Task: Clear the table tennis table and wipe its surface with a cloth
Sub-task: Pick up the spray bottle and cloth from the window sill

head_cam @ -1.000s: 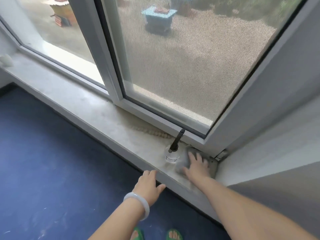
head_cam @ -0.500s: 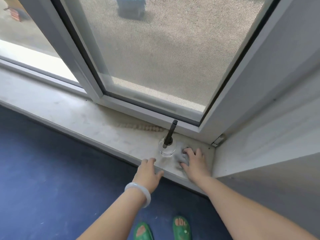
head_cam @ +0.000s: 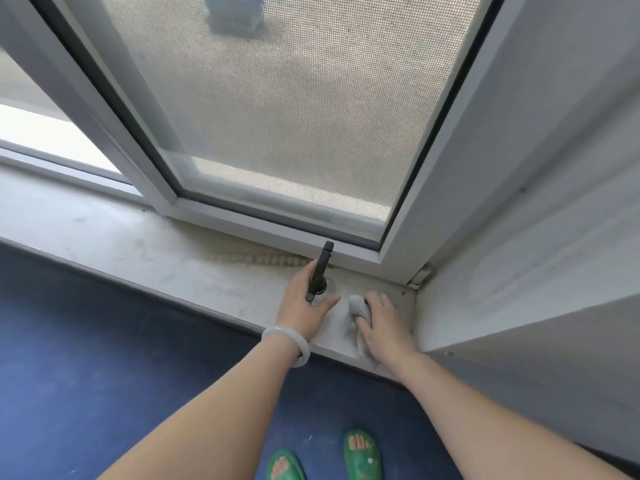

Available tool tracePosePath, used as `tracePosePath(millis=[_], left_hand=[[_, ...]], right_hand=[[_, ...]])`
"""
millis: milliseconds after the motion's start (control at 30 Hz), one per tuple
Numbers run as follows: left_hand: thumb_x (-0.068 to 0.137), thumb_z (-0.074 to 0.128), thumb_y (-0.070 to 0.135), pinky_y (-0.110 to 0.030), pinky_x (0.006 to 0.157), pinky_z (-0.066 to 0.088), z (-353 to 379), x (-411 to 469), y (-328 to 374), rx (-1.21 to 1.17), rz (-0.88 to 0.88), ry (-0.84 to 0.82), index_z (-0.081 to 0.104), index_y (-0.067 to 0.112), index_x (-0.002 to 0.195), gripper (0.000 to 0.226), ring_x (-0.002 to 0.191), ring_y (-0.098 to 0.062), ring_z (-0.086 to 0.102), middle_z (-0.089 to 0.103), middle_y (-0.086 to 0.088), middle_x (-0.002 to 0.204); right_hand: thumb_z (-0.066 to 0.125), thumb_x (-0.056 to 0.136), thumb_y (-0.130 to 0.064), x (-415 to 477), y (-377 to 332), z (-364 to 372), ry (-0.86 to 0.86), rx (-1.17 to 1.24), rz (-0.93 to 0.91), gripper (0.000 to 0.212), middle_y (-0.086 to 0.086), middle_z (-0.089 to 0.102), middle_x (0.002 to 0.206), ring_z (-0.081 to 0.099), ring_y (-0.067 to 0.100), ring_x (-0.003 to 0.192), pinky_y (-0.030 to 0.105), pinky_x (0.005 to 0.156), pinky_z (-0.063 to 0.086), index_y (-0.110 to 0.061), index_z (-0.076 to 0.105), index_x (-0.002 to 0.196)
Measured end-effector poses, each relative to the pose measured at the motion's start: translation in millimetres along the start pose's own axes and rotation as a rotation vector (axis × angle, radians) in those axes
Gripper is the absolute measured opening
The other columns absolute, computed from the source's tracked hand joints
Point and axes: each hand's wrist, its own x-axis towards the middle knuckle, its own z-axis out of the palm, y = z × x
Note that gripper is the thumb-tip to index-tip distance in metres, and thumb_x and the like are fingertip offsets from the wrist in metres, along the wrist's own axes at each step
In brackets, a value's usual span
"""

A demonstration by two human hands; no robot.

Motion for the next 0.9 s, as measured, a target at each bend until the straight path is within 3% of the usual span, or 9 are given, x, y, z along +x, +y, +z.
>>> tracePosePath(millis=[100,200,300,400,500,567,667,767,900], left_hand=[[0.082,0.078,0.024,-0.014,0.081,0.043,4.2,1.4,3.0,-0.076,0.031,0.046,0.057,0.032,0.122,0.046,0.089,-0.001,0.055,0.058,0.011,0.095],[0.080,0.081,0.026,-0.014,0.072,0.043,8.0,6.7,9.1,-0.131,0.084,0.077,0.060,0.030,0.119,0.044,0.071,-0.004,0.050,0.052,0.009,0.078],[0.083,0.078,0.026,-0.017,0.071,0.046,11.9,7.7,14.5,-0.187,0.068,0.122,0.061,0.038,0.106,0.031,0.077,-0.017,0.055,0.057,-0.010,0.087],[0.085,0.076,0.025,-0.010,0.071,0.043,13.5,1.0,15.0,-0.204,0.007,0.130,0.059,0.040,0.094,0.024,0.080,-0.011,0.058,0.060,-0.009,0.094],[0.087,0.074,0.017,-0.007,0.067,0.042,10.9,-10.3,14.6,-0.253,-0.045,0.075,0.063,0.024,0.095,0.015,0.067,0.004,0.055,0.060,-0.001,0.083],[0.088,0.073,0.013,-0.006,0.064,0.042,8.9,-23.3,13.9,-0.294,-0.097,0.077,0.065,0.020,0.093,0.011,0.060,0.005,0.053,0.057,0.001,0.076],[0.090,0.069,0.012,-0.010,0.061,0.045,4.4,-48.3,12.5,-0.356,-0.166,0.102,0.067,0.030,0.093,0.018,0.059,-0.003,0.052,0.055,0.000,0.075],[0.092,0.066,0.009,-0.023,0.049,0.040,-0.4,-73.3,11.8,-0.463,-0.212,0.104,0.068,0.026,0.104,0.020,0.048,-0.013,0.043,0.049,-0.008,0.070],[0.092,0.068,0.011,-0.023,0.044,0.032,-5.4,-106.7,6.7,-0.484,-0.302,0.185,0.066,0.023,0.100,0.014,0.045,-0.019,0.035,0.042,-0.009,0.065]], right_hand=[[0.059,0.095,-0.032,-1.4,-4.0,-6.2,0.033,0.095,0.007,0.019,-0.004,0.048,0.098,0.048,0.021,0.098,0.034,0.075,0.036,-0.021,0.043,0.096],[0.065,0.091,-0.038,-4.7,-3.8,-7.1,0.042,0.136,0.053,0.031,-0.003,0.054,0.107,0.052,0.020,0.107,0.037,0.088,0.043,-0.020,0.053,0.114],[0.067,0.090,-0.040,-6.4,-0.3,-6.1,0.052,0.136,0.066,0.041,0.001,0.055,0.117,0.053,0.021,0.110,0.036,0.092,0.043,-0.018,0.055,0.121],[0.067,0.089,-0.041,-8.2,2.7,-5.4,0.060,0.132,0.053,0.036,0.000,0.056,0.112,0.055,0.021,0.105,0.036,0.087,0.044,-0.017,0.057,0.115],[0.067,0.087,-0.044,-10.7,2.1,-4.2,0.051,0.131,0.060,0.037,0.000,0.055,0.110,0.056,0.020,0.102,0.038,0.086,0.046,-0.019,0.056,0.113],[0.068,0.086,-0.047,-13.8,-0.9,-4.7,0.034,0.134,0.070,0.038,-0.002,0.055,0.108,0.056,0.020,0.101,0.037,0.083,0.046,-0.020,0.056,0.111],[0.068,0.087,-0.044,-21.2,-8.5,-8.6,0.004,0.149,0.080,0.042,-0.005,0.054,0.107,0.057,0.021,0.104,0.033,0.083,0.043,-0.017,0.055,0.117],[0.068,0.089,-0.041,-32.3,-15.0,-13.3,-0.049,0.146,0.063,0.045,-0.003,0.053,0.112,0.055,0.020,0.106,0.032,0.086,0.041,-0.016,0.053,0.123],[0.067,0.089,-0.040,-46.0,-23.6,-17.7,-0.135,0.113,-0.005,0.038,-0.001,0.058,0.114,0.052,0.016,0.096,0.032,0.083,0.043,-0.019,0.054,0.118]])
